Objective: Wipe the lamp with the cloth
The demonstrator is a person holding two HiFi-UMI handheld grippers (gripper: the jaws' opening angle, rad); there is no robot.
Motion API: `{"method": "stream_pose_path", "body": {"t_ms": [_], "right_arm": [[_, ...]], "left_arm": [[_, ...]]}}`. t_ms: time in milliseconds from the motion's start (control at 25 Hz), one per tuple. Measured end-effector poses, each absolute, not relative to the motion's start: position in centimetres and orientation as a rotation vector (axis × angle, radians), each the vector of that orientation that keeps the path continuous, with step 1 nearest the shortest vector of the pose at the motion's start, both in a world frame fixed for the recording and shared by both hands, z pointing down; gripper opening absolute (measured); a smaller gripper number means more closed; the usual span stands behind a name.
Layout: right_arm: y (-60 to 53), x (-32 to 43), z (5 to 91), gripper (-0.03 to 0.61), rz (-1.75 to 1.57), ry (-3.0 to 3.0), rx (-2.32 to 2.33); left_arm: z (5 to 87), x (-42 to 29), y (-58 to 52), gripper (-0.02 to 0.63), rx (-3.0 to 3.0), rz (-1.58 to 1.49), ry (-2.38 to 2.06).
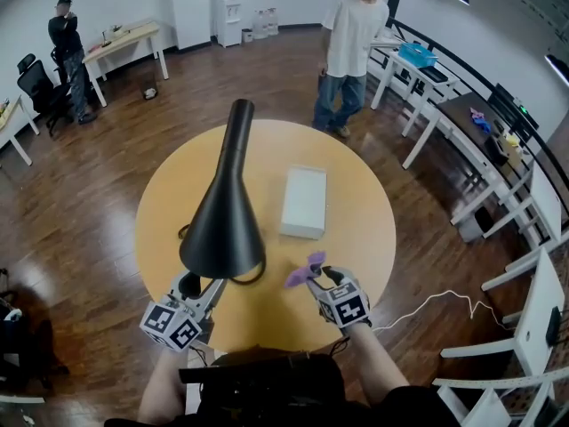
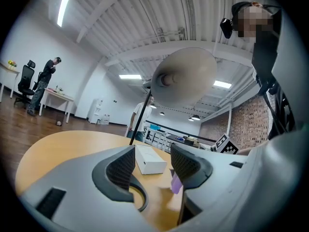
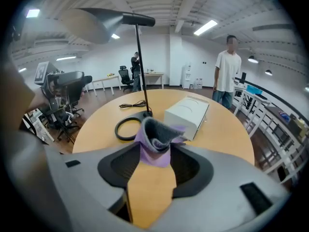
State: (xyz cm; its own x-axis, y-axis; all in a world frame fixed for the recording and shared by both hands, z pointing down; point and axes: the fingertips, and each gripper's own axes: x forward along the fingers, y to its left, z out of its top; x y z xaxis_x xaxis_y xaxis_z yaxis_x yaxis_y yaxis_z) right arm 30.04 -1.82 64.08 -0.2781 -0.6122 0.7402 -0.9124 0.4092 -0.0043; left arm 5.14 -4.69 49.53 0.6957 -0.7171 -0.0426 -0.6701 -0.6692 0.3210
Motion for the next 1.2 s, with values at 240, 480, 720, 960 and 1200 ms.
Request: {"method": "stream_pose_path", "body": {"t_ms": [240, 480, 720, 960, 1200], "right_arm": [[-2.3, 29.8, 62.7, 0.201, 0.576, -2.04, 1.324], [-3.3, 30.1, 55.0, 0.158, 0.482, -2.347, 1.563], [-2.9, 31.8, 48.1, 0.094, 0.288, -2.476, 1.789], [-2.7, 33.6, 45.7, 0.003, 0.202, -2.501, 1.96], [-2.7, 33.8, 46.1, 0.002, 0.251, -2.499, 1.98]], "left_arm": [[49.3, 4.3, -4.6, 0.229, 2.625, -0.244, -1.101], [47.9, 2.5, -5.2, 0.227, 2.631, -0.307, -1.164], [46.3, -0.1, -5.1, 0.224, 2.64, -0.363, -1.247], [45.3, -2.3, -5.7, 0.175, 2.623, -0.418, -1.314], [45.6, -2.9, -5.4, 0.175, 2.602, -0.426, -1.337]]}}
